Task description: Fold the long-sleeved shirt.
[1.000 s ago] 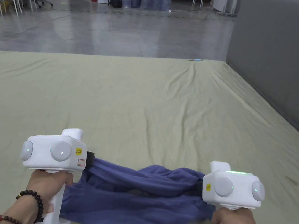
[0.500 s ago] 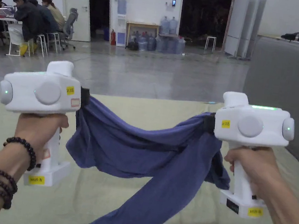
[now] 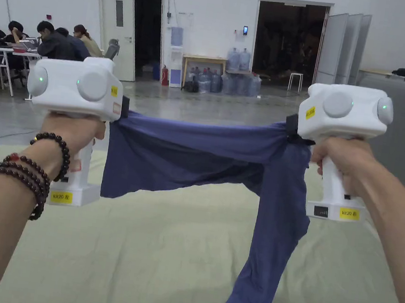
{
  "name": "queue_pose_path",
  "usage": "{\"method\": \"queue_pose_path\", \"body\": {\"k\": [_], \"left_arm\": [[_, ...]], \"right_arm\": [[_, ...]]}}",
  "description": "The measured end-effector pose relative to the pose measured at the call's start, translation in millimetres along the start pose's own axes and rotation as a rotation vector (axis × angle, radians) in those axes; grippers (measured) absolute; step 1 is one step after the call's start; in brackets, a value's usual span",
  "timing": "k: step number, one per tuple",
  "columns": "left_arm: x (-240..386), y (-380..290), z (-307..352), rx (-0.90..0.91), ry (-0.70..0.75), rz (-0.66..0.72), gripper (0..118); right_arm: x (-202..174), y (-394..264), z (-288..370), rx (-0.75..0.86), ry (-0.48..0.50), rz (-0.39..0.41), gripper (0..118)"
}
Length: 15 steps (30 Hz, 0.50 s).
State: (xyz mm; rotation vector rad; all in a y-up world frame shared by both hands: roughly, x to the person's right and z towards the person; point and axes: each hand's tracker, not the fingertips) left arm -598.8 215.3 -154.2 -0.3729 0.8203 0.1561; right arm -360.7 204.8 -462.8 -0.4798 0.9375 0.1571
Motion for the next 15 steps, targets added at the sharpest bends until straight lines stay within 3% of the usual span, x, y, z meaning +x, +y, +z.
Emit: {"method": "queue_pose_path", "body": {"k": [8, 12, 15], "left_arm": [[12.6, -151.6, -76.2, -0.284, -0.041, 0.033, 0], [5.1, -192.0, -63.0, -0.288, -0.091, 0.094, 0], [-1.6, -221.2, -23.2, -0.253, -0.127, 0.126, 0]], "right_arm": [[20.4, -158.9, -101.3, -0.233, -0.05, -0.009, 12], [31.0, -201.0, -81.9, -0.235, -0.039, -0.073, 12], [33.6, -223.6, -38.5, -0.233, 0.041, -0.048, 12]]}}
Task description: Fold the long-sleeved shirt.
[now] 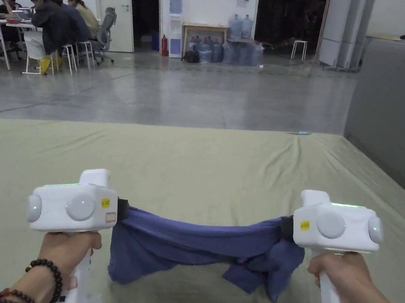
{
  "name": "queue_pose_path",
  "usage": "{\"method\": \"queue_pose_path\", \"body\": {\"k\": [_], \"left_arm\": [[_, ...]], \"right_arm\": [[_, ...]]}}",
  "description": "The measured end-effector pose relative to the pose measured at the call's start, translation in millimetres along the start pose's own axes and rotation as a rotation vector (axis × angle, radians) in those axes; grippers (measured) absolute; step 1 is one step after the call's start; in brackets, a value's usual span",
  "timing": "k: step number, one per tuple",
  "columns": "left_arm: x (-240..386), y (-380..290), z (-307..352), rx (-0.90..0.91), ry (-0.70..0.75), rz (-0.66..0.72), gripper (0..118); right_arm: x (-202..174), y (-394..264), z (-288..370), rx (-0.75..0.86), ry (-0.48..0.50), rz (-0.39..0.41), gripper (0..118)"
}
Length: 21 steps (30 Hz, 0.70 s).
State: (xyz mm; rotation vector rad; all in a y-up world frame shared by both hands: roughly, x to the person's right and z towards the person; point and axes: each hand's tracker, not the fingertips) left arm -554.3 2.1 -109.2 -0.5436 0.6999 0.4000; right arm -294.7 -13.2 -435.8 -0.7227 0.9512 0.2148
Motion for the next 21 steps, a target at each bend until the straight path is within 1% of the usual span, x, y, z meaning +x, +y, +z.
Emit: {"method": "queue_pose_path", "body": {"k": [2, 4, 6, 8, 10, 11, 12, 15, 17, 18, 19, 20, 21], "left_arm": [[-0.4, -28.3, 22.5, -0.016, 0.025, -0.02, 0], [-1.1, -70.5, 41.8, -0.083, 0.055, -0.088, 0], [-4.9, -108.5, 50.7, -0.19, 0.06, -0.142, 0], [-4.6, -143.6, 59.0, -0.275, 0.037, -0.142, 0], [-9.1, -174.0, 62.9, -0.322, 0.016, -0.073, 0], [-9.2, -182.8, 62.8, -0.345, 0.024, -0.062, 0], [-8.6, -192.0, 61.9, -0.378, 0.034, -0.08, 0], [-8.3, -208.5, 64.3, -0.395, 0.061, -0.107, 0], [-10.3, -209.6, 69.2, -0.378, 0.049, -0.078, 0], [-10.5, -206.3, 72.8, -0.361, 0.04, -0.063, 0], [-10.6, -199.5, 78.1, -0.337, 0.041, -0.056, 1], [-9.8, -192.5, 83.5, -0.324, 0.047, -0.051, 14], [-8.8, -185.9, 92.0, -0.305, 0.039, -0.048, 59]], "right_arm": [[0.0, -30.0, 24.2, -0.027, 0.005, 0.055, 12], [-0.3, -66.4, 44.1, -0.098, -0.005, 0.073, 12], [2.6, -97.9, 55.1, -0.164, -0.002, 0.073, 12], [1.9, -129.7, 56.6, -0.236, 0.0, 0.109, 12], [-1.3, -160.1, 61.7, -0.276, 0.015, 0.144, 12], [-9.0, -171.3, 71.7, -0.281, 0.014, 0.156, 12], [-11.1, -180.6, 73.5, -0.296, 0.0, 0.168, 12], [-9.6, -194.1, 64.9, -0.36, -0.064, 0.212, 12], [-10.1, -192.2, 67.2, -0.36, -0.052, 0.209, 12], [-11.1, -189.0, 72.2, -0.354, -0.052, 0.205, 15], [-8.2, -184.4, 73.7, -0.34, -0.054, 0.193, 24], [-7.5, -178.8, 81.3, -0.317, -0.061, 0.171, 46], [-6.1, -172.8, 91.8, -0.276, -0.068, 0.142, 84]]}}
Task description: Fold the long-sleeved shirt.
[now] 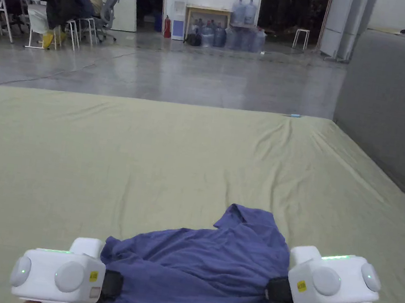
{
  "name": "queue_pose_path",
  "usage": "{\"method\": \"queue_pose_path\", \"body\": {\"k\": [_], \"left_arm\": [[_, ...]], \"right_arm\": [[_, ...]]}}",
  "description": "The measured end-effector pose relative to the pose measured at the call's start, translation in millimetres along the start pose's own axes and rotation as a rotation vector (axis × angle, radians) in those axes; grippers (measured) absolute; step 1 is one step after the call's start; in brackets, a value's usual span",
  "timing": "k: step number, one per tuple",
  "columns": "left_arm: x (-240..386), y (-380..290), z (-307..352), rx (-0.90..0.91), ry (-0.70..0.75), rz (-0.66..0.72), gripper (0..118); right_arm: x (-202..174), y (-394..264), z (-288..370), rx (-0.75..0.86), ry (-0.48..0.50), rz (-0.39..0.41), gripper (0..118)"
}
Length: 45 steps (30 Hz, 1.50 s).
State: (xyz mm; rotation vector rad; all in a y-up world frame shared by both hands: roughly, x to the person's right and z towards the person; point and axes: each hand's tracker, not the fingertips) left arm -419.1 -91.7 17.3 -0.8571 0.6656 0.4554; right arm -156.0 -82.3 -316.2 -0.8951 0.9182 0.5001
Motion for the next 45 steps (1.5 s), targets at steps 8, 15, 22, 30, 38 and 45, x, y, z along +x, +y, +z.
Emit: {"method": "queue_pose_path", "body": {"k": [8, 15, 22, 30, 38, 45], "left_arm": [[4.9, 24.3, 60.7, 0.228, 0.015, -0.05, 11], [-8.7, 44.1, 24.5, 0.184, -0.007, 0.022, 0], [-30.1, 105.0, -70.6, 0.049, 0.036, 0.116, 117], [-12.0, 108.1, -144.8, -0.12, 0.093, 0.108, 98], [-5.1, 112.6, -121.1, -0.044, 0.027, 0.128, 1], [4.4, 106.1, -88.4, 0.01, -0.004, 0.067, 1]], "right_arm": [[20.3, 16.2, 71.4, 0.238, -0.019, -0.147, 1], [26.0, 12.4, 43.8, 0.147, 0.033, -0.143, 0], [23.3, 25.4, 16.9, 0.11, 0.02, -0.07, 0], [23.0, 30.7, -7.6, 0.045, -0.002, -0.053, 0], [45.5, 81.5, -38.6, 0.051, -0.022, -0.081, 0], [70.7, 145.2, -102.5, 0.038, -0.04, -0.137, 83]]}}
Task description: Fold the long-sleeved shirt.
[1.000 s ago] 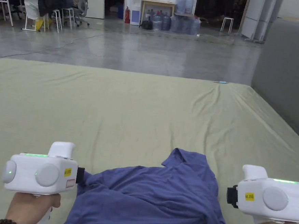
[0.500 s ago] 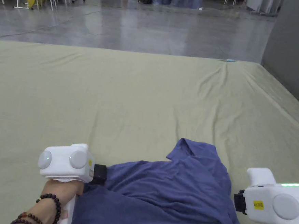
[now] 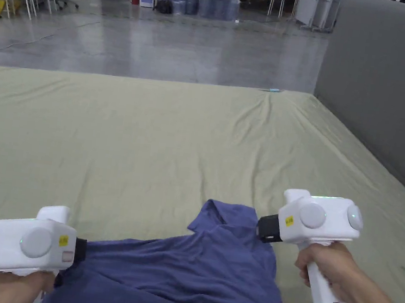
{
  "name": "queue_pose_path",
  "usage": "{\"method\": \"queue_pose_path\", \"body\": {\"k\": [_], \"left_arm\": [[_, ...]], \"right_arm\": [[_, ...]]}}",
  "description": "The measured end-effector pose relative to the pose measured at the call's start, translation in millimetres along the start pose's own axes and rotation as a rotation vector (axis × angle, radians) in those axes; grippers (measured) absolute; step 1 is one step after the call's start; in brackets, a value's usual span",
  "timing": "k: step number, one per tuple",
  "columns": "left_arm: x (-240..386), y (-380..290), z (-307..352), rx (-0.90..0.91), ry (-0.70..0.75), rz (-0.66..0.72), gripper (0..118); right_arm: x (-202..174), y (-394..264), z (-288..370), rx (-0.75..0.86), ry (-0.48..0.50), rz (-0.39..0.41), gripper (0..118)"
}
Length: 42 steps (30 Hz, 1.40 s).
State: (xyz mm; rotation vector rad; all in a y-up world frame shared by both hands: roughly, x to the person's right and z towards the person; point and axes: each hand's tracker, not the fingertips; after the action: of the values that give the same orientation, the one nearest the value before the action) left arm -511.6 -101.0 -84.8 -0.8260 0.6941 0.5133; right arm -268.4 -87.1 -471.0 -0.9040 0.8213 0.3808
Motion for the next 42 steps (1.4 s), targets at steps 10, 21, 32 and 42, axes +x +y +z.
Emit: {"method": "queue_pose_path", "body": {"k": [10, 21, 32, 42], "left_arm": [[3.6, -9.1, 10.0, 0.009, 0.012, -0.033, 1], [2.3, 43.1, 77.1, 0.244, -0.022, -0.042, 1], [24.0, 211.6, 230.8, 0.598, 0.01, -0.062, 1], [44.4, 291.7, 227.6, 0.648, 0.047, -0.095, 1]], "right_arm": [[-19.8, 1.5, -88.2, -0.185, -0.016, 0.042, 50], [-7.8, 42.7, 53.8, 0.089, 0.071, 0.008, 3], [-37.1, 194.7, 274.5, 0.535, -0.004, 0.104, 3], [-42.1, 265.6, 275.9, 0.564, -0.054, 0.009, 3]]}}
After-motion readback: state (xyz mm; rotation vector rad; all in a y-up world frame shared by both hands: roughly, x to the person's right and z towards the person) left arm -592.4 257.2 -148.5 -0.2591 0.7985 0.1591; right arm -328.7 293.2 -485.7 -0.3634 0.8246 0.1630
